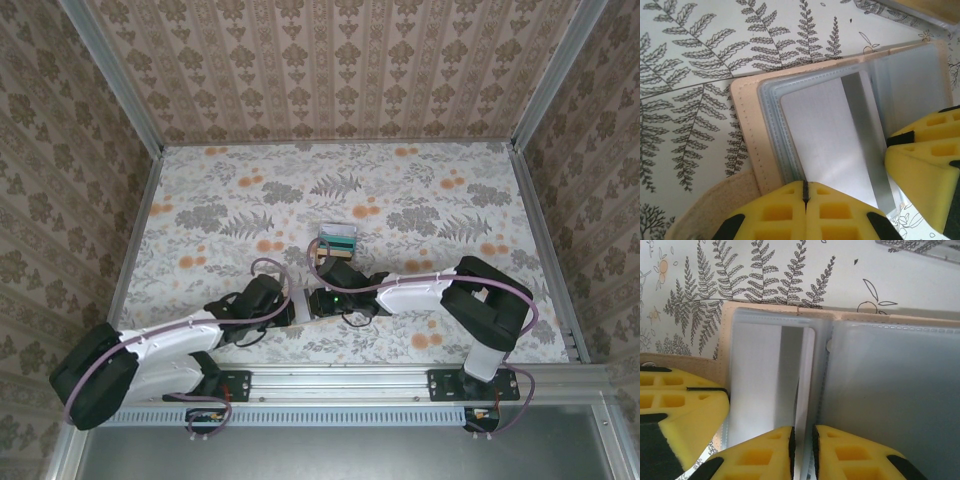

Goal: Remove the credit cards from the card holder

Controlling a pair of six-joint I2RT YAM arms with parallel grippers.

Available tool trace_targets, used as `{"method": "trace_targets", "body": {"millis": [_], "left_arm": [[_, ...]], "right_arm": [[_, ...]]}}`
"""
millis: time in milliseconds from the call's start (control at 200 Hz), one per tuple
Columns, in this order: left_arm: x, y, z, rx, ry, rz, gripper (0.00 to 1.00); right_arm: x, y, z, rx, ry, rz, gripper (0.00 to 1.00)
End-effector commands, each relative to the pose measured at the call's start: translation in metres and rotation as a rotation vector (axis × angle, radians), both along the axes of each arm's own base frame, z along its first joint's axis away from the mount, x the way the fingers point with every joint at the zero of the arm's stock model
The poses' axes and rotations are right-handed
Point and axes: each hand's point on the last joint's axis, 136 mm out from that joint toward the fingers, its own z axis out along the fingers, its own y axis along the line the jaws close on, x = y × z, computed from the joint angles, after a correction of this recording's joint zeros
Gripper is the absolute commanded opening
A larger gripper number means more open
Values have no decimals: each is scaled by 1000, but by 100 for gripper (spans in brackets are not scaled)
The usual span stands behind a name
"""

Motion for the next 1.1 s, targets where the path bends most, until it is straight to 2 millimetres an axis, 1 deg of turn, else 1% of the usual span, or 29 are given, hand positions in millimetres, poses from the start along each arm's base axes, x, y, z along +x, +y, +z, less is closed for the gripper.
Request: {"method": "trace_targets", "body": {"millis": [0,140,250,345,465,590,740,970,1095], "left_arm": [[0,-5,-1,7,-2,-23,3],[-2,-5,-5,22,10,-26,2],[-2,-3,-4,30,7,-20,1],[-1,0,-3,41,3,-12,0],[-1,6,-3,68,2,1,0],[-1,15,-7,118,12,23,0],[-1,22,-11,144,17,39,0],[-1,20,-11,135,20,37,0],[-1,18,-9,127,17,30,0]], "right_arm": [[2,6,-1,19,17,5,20],[0,10,-1,42,32,12,18],[1,8,-2,40,31,3,17],[1,5,-1,41,27,-5,11],[2,1,-2,42,29,-16,0],[3,-4,-2,44,27,-34,0],[5,-14,0,35,18,-64,0],[7,-24,3,28,7,-83,0],[7,-21,7,44,3,-70,0]]}}
